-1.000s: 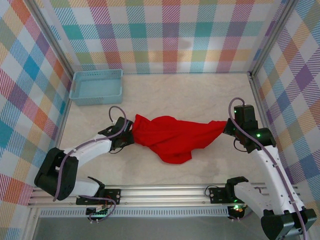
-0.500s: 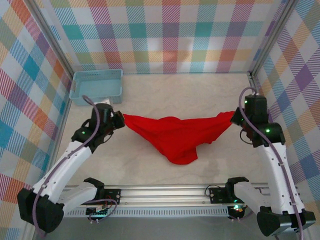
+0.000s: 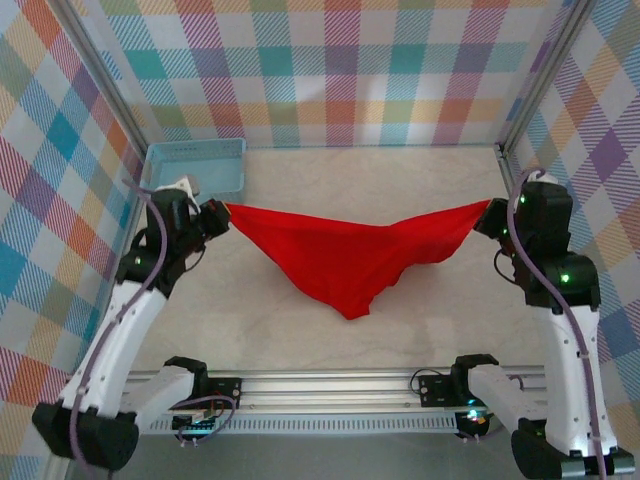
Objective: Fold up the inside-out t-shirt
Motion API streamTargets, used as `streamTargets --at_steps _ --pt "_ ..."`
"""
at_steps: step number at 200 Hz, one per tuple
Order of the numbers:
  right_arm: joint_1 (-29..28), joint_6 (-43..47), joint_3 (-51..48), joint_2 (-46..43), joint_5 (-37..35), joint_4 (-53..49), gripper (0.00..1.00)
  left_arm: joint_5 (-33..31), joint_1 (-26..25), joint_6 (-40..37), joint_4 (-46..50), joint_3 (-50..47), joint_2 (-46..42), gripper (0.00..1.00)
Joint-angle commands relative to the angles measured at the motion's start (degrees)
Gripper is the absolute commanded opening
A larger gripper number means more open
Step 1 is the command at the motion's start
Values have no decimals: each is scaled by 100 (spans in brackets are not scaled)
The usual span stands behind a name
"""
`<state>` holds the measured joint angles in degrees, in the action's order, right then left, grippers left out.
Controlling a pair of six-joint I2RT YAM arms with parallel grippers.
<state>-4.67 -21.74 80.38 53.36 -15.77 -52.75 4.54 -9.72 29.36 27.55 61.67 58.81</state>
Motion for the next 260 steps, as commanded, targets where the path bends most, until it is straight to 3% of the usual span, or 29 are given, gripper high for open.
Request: streamTargets --at_steps 1,27,52,76,100,134,170,205,260 --pt "28 214 1199 330 -60 274 0 779 632 306 265 1242 599 0" --pt "32 357 2895 584 -171 170 0 1248 750 409 241 2544 713 0" --pt "28 778 3642 499 -342 202 0 1241 751 88 316 2832 272 0" --pt "35 926 3316 240 -145 421 0 1091 750 -80 355 2325 10 0" --pt "34 860 2676 306 30 577 0 1015 750 -81 758 2180 615 0" --pt "32 924 2416 854 -53 665 0 1402 749 -200 1678 2979 1949 0" --pt "28 865 2434 1158 -75 614 0 1377 650 -259 1803 3292 2288 0" --pt "35 890 2085 687 127 727 0 1210 344 -429 1188 2530 1510 0" --pt "28 654 1694 -758 118 469 0 1476 57 -265 41 660 -828 0"
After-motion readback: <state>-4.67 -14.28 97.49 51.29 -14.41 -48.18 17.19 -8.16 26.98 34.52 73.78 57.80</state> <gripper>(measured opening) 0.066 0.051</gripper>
